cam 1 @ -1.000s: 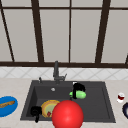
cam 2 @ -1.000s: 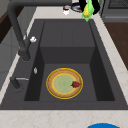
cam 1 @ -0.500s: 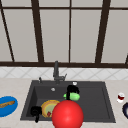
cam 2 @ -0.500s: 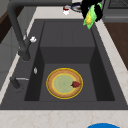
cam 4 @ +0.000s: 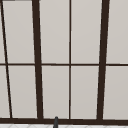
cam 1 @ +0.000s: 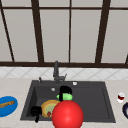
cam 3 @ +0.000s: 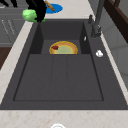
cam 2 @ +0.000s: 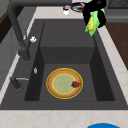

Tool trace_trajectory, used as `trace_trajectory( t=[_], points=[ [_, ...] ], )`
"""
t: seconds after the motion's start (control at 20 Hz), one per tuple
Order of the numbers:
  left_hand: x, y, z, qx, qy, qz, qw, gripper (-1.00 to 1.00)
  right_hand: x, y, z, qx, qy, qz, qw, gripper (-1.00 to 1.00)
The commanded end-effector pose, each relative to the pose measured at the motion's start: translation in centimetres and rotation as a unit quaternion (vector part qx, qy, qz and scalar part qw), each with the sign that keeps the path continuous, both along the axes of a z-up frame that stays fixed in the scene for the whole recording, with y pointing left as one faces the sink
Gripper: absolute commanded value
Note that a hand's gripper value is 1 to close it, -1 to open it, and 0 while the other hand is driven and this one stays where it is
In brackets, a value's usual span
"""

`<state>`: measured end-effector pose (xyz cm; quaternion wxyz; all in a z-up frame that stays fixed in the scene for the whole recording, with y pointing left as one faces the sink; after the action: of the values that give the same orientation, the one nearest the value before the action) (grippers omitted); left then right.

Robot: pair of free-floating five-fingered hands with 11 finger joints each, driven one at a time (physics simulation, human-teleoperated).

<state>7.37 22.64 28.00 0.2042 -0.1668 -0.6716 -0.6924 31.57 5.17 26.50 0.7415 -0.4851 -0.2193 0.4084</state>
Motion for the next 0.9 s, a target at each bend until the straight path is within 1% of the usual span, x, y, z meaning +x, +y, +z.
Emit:
trace_trajectory(
  t=[0.0, 0.2, 0.4, 0.55, 0.7, 0.85],
  points=[
    [0.0, 0.0, 0.0, 0.000, 0.000, 0.000, 1.0000, 0.00, 0.1, 2.1, -1.6, -0.019, -0.019, 0.030, 0.9992, 1.00],
    [0.0, 0.0, 0.0, 0.000, 0.000, 0.000, 1.0000, 0.00, 0.1, 4.0, -3.5, -0.023, -0.034, 0.039, 0.9984, 1.00],
    [0.0, 0.0, 0.0, 0.000, 0.000, 0.000, 1.0000, 0.00, 0.1, 5.2, -5.6, -0.020, -0.041, 0.067, 0.9967, 1.00],
    [0.0, 0.0, 0.0, 0.000, 0.000, 0.000, 1.0000, 0.00, 0.4, 6.1, -7.7, -0.020, -0.051, 0.082, 0.9951, 1.00],
    [0.0, 0.0, 0.0, 0.000, 0.000, 0.000, 1.0000, 0.00, 1.4, 7.1, -9.2, -0.016, -0.046, 0.086, 0.9952, 1.00],
    [0.0, 0.0, 0.0, 0.000, 0.000, 0.000, 1.0000, 0.00, 2.0, 7.7, -10.5, -0.007, -0.041, 0.096, 0.9945, 1.00]
  ],
)
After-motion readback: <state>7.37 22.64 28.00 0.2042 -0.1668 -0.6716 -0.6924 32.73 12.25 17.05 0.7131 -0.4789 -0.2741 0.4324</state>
